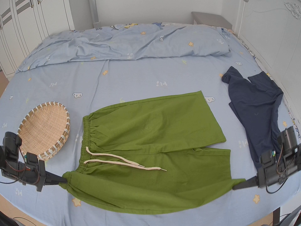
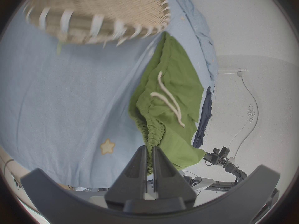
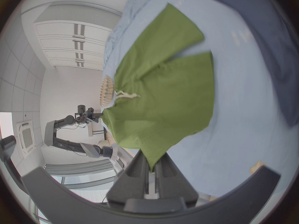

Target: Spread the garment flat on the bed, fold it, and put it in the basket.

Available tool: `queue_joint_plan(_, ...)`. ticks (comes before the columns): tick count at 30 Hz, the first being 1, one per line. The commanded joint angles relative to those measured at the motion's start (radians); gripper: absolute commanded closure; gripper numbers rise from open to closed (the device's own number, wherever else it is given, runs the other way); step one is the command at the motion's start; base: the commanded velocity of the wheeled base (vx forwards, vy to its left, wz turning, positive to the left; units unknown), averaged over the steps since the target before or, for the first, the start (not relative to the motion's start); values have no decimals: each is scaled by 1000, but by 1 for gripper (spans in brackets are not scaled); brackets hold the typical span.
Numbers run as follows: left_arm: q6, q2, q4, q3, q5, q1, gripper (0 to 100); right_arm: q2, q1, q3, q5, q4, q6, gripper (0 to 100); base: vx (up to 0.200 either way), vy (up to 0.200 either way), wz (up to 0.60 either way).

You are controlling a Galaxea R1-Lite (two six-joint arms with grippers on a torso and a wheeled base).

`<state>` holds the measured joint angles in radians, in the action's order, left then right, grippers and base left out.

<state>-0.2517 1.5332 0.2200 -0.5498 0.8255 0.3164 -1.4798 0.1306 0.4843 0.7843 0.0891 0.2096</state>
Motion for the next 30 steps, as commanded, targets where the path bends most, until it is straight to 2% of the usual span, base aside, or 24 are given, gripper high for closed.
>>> queue_joint_plan(1, -40, -5, 156, -268, 3, -16, 100, 53, -31, 349, 0, 212, 4, 100, 0, 0, 0)
queue_joint_plan(15, -170, 157, 157, -558, 3, -59, 100, -188, -40, 852, 0, 359, 7, 100, 0, 0, 0)
queue_joint_plan(24, -202, 266, 159, -720, -6, -103, 100, -318, -59, 1019, 0, 365, 7, 100, 0, 0, 0)
queue_joint_plan(25, -212, 295, 174, -776, -8, -112, 100, -340, -77, 1051, 0, 359, 7, 100, 0, 0, 0)
queue_joint_plan(30, -212, 326, 197, -835, -8, -120, 100, -378, -88, 1103, 1, 357, 5, 100, 0, 0, 0)
